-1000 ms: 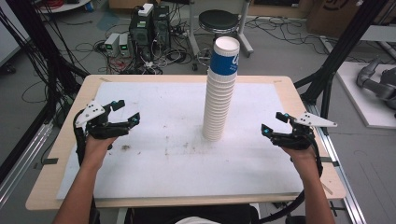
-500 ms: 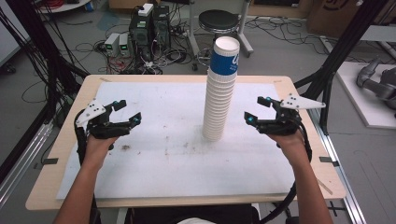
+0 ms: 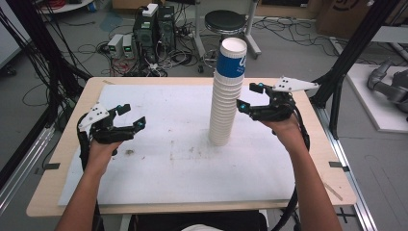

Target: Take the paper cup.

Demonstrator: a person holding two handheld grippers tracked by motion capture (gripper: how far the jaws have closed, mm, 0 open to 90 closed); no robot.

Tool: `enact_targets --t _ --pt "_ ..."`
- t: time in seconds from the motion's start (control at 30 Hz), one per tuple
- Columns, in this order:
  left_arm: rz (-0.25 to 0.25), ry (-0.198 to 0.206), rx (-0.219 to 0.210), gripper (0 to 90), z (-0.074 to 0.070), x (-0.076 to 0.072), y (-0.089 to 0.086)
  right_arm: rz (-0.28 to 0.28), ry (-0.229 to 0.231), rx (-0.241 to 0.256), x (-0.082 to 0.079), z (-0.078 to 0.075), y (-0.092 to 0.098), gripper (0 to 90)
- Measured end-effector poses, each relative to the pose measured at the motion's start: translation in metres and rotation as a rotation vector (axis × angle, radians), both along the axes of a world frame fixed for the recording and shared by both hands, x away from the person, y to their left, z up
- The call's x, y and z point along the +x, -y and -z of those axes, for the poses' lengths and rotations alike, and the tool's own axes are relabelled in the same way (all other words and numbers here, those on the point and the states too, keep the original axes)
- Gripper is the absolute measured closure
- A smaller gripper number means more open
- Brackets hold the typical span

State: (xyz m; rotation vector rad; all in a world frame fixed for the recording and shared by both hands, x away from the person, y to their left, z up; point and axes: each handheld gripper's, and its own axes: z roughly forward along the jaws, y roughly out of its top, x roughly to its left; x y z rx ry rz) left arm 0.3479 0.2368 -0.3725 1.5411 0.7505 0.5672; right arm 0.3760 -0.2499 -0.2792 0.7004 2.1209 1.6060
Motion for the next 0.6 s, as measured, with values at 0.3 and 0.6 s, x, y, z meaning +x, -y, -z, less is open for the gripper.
enact_targets --t 0.3,0.6 --pt "0.0 -0.004 -0.006 17.0 0.0 0.0 0.0 -0.02 0.014 0.012 0.013 -0.011 -0.016 18.2" --pt "0.012 -0.002 -0.007 17.0 -0.006 0.002 0.002 -0.029 0.01 -0.021 0.025 -0.013 -0.033 13.9"
